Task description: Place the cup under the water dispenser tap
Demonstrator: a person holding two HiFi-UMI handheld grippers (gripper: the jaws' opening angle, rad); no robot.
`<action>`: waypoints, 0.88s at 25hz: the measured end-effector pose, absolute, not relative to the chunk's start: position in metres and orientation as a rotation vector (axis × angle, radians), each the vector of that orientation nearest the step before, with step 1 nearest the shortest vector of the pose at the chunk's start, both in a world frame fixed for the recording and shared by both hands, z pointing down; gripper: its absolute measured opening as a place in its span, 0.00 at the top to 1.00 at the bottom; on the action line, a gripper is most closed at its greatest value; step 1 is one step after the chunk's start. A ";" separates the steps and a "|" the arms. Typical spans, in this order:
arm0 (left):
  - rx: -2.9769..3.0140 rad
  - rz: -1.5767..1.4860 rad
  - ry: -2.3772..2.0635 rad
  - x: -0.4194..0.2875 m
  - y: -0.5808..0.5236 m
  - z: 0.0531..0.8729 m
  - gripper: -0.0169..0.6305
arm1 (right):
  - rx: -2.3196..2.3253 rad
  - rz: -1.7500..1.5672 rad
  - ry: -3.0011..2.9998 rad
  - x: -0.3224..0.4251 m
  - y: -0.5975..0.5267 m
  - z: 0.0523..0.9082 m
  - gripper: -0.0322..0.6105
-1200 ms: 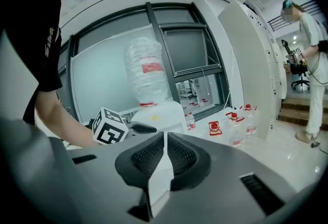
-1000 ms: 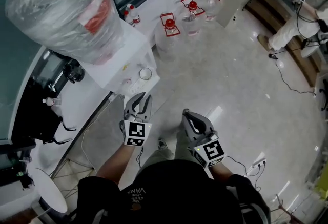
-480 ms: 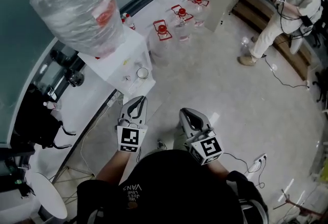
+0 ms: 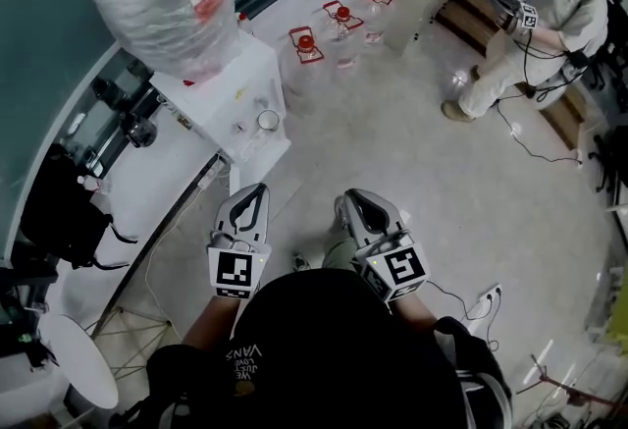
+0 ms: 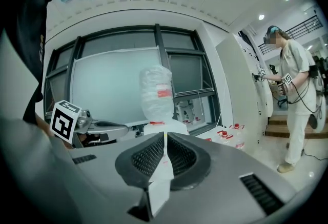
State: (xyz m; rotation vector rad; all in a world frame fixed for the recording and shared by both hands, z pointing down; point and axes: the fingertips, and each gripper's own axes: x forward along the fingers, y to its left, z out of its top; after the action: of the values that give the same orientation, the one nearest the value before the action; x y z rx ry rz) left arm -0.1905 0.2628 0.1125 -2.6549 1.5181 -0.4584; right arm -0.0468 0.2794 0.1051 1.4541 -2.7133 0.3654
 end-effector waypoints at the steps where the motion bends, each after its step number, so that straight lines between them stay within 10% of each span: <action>1: -2.650 -0.456 1.522 -0.192 0.268 0.111 0.94 | 1.449 0.361 -2.719 -0.048 0.283 0.105 0.88; 22: -2.671 -0.363 1.621 -0.210 0.303 0.104 0.94 | 1.395 0.380 -2.670 -0.057 0.303 0.112 0.88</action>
State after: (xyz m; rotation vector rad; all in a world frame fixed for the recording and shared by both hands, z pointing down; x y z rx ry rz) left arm -0.2102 0.3034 0.1043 -2.6709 1.6205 -0.3629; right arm -0.0572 0.3031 0.1125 1.3949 -2.6701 0.3804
